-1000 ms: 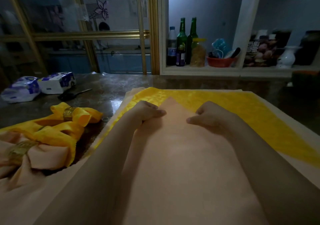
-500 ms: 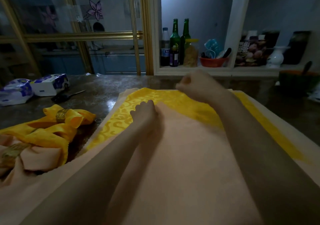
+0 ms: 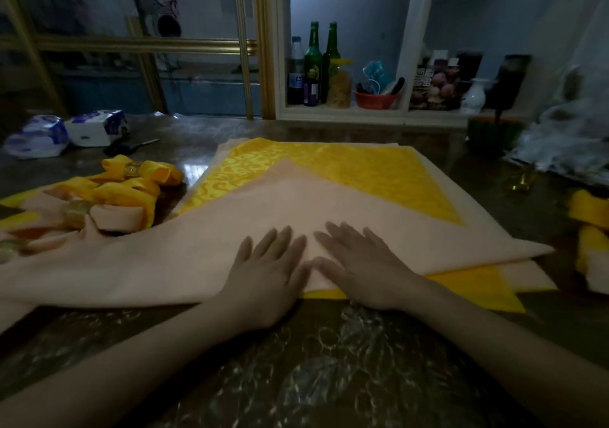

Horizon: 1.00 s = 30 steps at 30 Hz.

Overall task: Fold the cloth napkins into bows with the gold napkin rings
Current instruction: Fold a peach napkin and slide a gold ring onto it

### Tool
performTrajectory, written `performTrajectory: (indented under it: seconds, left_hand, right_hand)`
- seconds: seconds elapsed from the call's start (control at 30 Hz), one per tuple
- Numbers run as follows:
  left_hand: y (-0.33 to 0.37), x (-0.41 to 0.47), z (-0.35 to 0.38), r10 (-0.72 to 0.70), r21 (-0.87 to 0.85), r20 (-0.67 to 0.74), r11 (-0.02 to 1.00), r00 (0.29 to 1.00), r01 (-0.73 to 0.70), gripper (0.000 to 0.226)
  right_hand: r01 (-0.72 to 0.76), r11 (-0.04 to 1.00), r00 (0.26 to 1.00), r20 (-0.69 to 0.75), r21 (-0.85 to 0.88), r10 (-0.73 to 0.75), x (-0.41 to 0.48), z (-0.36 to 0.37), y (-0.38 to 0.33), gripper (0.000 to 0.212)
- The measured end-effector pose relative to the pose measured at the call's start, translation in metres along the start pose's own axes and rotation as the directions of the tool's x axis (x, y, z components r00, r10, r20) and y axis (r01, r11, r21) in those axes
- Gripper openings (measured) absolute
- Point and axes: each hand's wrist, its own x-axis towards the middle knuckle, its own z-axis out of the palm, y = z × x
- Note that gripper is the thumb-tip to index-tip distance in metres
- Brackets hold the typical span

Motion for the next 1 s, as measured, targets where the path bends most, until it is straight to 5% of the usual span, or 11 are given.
performTrajectory:
  seconds: [0.17,0.43,0.53,0.67,1.0]
  left_hand:
    - [-0.041,-0.023,0.000,-0.102,-0.075,0.046,0.992,0.994,0.105,0.054]
    - [-0.113,-0.094,-0.010,-0.326,-0.161,0.168,0.922,0.930,0.352,0.053]
    - [-0.102,-0.105,-0.029,-0.308,-0.273,0.066,0.909,0.949,0.314,0.049]
    - [-0.082,-0.083,-0.058,-0.189,-0.323,-0.245,0.941,0.951,0.104,0.035]
    - [-0.065,0.086,-0.055,-0.243,-0.399,-0.082,0.896,0.966,0.192,0.050]
  right_hand:
    - [-0.127,0.992,0.991,0.033,0.007,0.126,-0.027,-0.006,0.056,0.078]
    - [-0.387,0.922,0.921,0.041,-0.012,0.388,-0.063,-0.015,0.115,0.064]
    - [-0.414,0.910,0.910,0.009,-0.038,0.414,-0.061,-0.023,0.107,0.068]
    - [-0.306,0.951,0.907,-0.291,0.036,0.303,-0.048,-0.039,0.076,0.060]
    - [0.021,0.923,0.917,-0.376,0.385,0.136,0.034,-0.041,-0.013,0.037]
